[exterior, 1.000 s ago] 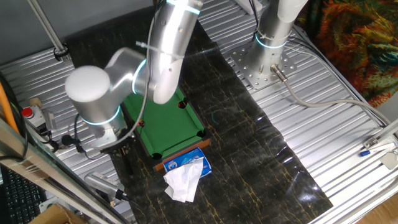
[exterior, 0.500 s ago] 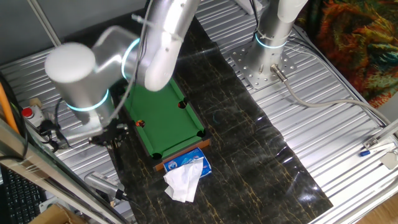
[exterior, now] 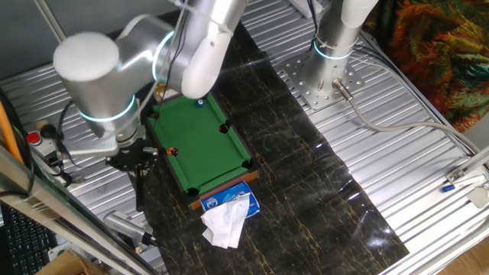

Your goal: Hit the pool ball

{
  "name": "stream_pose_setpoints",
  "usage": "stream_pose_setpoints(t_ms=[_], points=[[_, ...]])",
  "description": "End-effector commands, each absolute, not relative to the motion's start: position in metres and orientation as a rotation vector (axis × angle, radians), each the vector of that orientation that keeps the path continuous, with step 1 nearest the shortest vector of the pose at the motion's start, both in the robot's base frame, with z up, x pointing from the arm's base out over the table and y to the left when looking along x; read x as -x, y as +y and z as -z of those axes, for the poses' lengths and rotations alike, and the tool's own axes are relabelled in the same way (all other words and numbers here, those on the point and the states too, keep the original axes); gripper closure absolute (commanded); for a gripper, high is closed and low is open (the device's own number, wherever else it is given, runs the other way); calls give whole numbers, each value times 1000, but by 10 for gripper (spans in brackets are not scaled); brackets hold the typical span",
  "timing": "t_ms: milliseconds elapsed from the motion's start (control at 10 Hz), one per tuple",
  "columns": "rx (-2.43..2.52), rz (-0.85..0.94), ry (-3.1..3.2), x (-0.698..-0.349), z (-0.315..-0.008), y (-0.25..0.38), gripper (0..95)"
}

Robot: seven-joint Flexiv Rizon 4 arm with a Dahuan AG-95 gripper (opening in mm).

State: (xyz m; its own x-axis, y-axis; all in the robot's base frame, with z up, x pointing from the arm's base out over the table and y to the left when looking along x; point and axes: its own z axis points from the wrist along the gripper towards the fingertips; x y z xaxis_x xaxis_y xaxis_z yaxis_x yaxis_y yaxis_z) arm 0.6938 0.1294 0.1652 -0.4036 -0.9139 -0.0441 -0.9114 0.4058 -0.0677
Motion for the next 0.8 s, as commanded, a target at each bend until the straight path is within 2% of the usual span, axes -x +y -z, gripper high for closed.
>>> stream_pose_setpoints(t_ms=[100, 800], points=[[1475, 51, 2647, -687, -185, 132, 950], [1198, 50, 2610, -684, -189, 138, 950]])
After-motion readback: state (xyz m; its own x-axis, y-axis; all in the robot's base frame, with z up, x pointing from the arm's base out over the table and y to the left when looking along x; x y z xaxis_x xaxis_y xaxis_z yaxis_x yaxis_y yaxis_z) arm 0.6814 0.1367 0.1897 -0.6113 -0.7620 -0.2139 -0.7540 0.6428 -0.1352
